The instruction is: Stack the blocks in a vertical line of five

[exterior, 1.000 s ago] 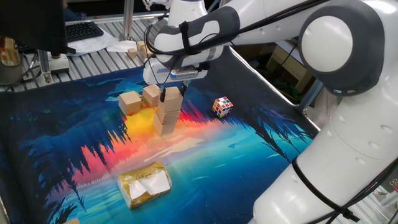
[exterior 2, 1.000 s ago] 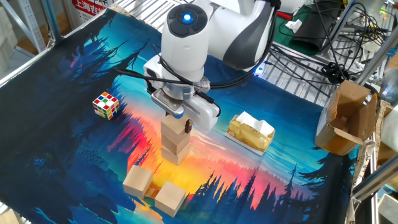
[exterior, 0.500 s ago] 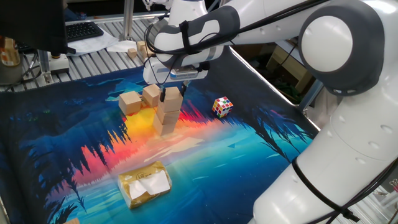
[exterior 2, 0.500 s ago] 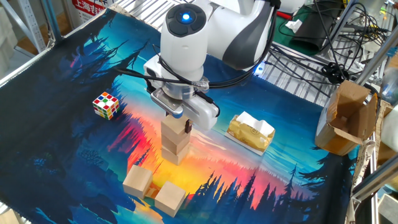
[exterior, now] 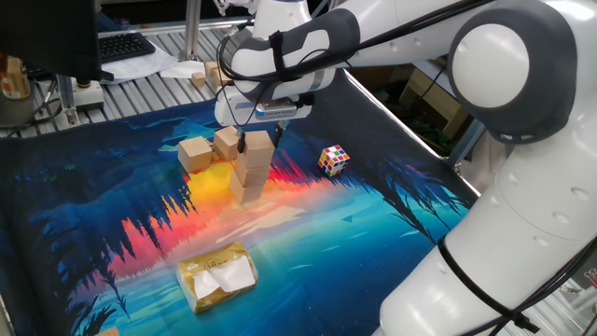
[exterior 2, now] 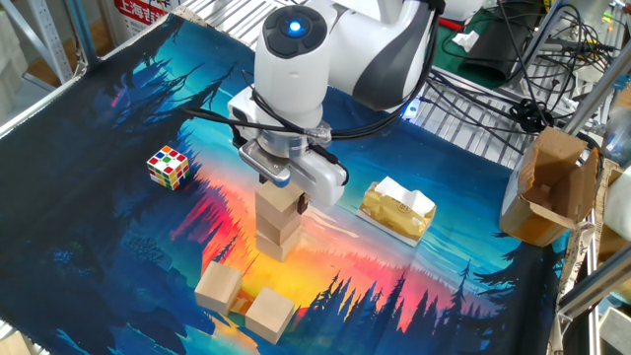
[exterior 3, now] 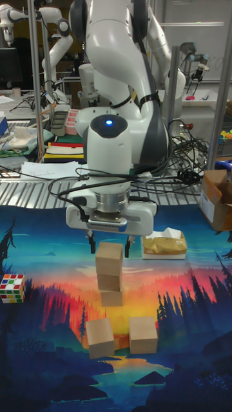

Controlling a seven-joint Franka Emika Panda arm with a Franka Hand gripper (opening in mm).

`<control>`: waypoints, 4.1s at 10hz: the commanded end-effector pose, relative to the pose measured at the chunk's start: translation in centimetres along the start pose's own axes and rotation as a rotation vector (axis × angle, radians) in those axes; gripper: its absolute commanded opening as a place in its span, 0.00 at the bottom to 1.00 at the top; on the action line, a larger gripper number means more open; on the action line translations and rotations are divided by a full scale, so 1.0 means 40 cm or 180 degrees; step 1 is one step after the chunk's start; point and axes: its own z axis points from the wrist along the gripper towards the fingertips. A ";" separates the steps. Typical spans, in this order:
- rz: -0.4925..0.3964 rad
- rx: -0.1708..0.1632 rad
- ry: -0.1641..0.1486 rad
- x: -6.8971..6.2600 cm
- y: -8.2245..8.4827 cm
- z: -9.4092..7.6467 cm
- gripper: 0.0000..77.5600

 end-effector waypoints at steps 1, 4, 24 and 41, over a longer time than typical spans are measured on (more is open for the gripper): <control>0.0004 -0.0001 -0.0011 -0.002 0.000 -0.004 1.00; 0.0038 0.0035 -0.0010 0.003 -0.010 -0.022 1.00; 0.0337 -0.0014 0.0027 -0.187 0.094 -0.083 1.00; 0.0134 -0.0063 0.0019 -0.240 0.190 -0.014 1.00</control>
